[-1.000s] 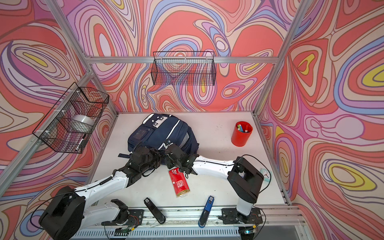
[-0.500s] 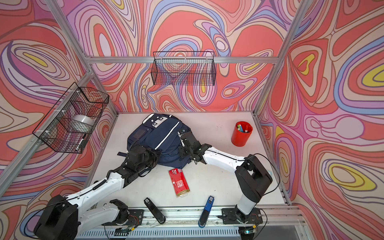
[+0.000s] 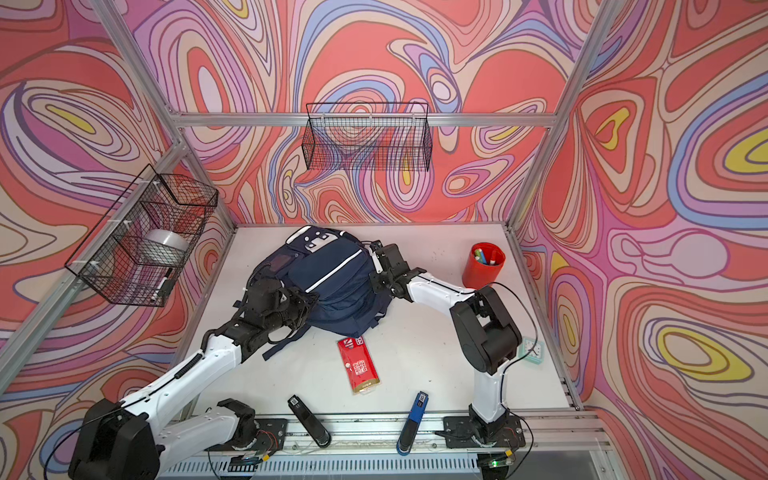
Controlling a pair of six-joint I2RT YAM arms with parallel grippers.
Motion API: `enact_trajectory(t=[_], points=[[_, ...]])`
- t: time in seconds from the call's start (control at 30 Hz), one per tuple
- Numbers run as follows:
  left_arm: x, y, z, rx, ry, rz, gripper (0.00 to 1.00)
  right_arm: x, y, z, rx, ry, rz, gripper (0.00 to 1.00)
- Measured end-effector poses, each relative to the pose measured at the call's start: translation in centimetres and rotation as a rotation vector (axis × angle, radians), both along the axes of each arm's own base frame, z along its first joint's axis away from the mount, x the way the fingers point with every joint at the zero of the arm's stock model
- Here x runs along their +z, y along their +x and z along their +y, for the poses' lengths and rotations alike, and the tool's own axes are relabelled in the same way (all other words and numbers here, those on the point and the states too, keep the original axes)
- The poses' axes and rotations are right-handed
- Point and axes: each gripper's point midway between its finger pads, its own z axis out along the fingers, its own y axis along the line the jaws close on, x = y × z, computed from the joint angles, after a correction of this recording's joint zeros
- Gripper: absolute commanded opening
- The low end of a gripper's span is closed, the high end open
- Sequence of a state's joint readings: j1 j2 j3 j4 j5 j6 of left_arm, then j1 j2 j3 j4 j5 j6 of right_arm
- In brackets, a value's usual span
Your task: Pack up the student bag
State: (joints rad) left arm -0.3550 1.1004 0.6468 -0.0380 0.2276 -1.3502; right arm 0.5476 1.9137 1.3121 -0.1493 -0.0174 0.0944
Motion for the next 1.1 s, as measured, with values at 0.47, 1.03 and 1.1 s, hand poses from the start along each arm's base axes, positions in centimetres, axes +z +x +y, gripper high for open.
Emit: enact_trajectory(t=[0.47, 1.03, 1.1], points=[[0.3, 1.8, 0.3, -0.061, 0.115, -0.008, 0.36, 4.3, 0.0, -1.1, 0.028, 0.113, -0.049, 0.0], [7.1, 6.4, 3.6, 0.026, 0.225, -0.138, 1.0, 5.4, -6.2, 0.2, 0.027, 0.11, -0.015, 0.0], [9.3, 5.3, 3.6, 0.046, 0.179, -0.179, 1.0, 5.2, -6.2, 0.5, 0.021, 0.122, -0.008, 0.0]])
